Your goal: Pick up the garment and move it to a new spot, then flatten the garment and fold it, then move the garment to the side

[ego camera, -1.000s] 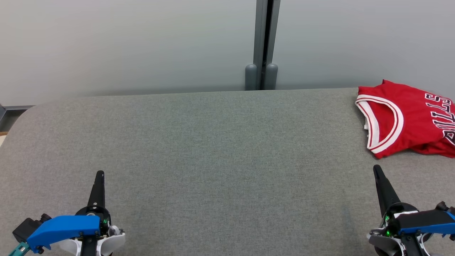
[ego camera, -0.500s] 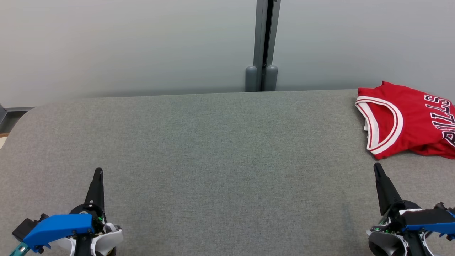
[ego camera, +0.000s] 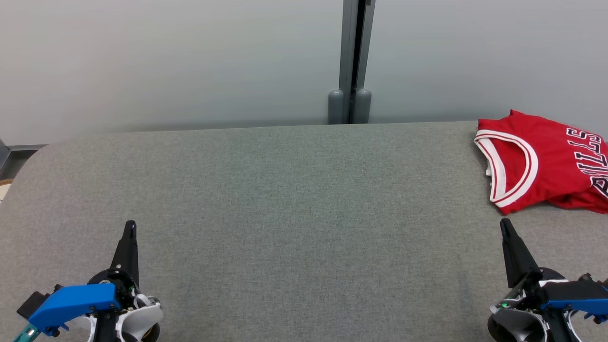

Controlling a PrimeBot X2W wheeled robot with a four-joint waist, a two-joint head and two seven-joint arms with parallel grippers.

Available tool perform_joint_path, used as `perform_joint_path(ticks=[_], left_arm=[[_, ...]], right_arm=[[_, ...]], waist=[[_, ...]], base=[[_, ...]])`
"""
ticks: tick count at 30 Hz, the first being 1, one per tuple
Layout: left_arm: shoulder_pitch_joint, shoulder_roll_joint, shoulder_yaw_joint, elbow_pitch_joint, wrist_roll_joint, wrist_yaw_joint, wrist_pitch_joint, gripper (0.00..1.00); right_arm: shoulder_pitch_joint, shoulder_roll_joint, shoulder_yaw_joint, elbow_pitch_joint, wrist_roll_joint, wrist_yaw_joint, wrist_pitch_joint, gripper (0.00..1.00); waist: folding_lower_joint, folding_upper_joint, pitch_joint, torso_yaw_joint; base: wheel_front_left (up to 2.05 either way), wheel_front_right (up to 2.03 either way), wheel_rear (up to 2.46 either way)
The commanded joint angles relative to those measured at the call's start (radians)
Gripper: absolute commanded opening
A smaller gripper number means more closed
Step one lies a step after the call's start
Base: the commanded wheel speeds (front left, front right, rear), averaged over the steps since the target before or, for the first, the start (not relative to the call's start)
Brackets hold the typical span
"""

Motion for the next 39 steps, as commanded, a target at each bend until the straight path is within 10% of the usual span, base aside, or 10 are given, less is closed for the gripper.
perform_joint_path(ticks=[1,39], left_arm=[[-0.009,-0.001,0.002,-0.004,-0.002,-0.01,0.004,0.0],[-0.009,-0.001,0.002,-0.004,-0.002,-0.007,0.004,0.0]], right_arm=[[-0.014,-0.003,-0.003,0.002,0.004,0.0,0.002,0.0],[-0.014,-0.001,-0.004,0.002,0.002,0.0,0.004,0.0]], waist=[[0.0,-0.0001,0.0,0.0],[0.0,-0.0001,0.0,0.0]], base=[[0.0,0.0,0.0],[0.0,0.0,0.0]])
